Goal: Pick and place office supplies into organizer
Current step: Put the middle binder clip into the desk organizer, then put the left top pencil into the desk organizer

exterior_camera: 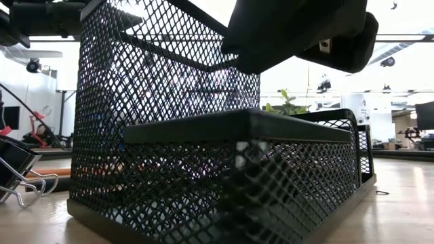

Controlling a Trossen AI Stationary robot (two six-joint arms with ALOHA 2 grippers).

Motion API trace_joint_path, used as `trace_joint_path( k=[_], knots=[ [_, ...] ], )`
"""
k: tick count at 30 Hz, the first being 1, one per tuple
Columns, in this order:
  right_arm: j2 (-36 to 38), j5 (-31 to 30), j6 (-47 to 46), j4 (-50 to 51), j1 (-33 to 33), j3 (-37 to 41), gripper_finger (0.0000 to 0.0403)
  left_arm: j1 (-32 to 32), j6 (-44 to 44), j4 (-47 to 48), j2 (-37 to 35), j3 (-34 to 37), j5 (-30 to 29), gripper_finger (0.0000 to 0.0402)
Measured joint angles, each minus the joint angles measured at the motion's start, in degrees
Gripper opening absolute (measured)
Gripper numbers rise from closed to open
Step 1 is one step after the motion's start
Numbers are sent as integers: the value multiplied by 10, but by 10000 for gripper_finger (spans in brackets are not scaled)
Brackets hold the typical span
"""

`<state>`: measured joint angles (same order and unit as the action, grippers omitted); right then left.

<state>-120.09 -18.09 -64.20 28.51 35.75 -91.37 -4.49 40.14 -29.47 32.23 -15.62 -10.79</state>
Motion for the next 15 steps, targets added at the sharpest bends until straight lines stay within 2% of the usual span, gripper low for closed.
trace_joint_path(
  k=[7, 15],
  knots=[
    [3, -2, -4, -3, 0, 0, 106, 0, 0, -1, 4, -1, 0, 0],
    [57, -64, -1, 24, 0, -5, 121, 0, 4, -3, 4, -1, -2, 0]
  ],
)
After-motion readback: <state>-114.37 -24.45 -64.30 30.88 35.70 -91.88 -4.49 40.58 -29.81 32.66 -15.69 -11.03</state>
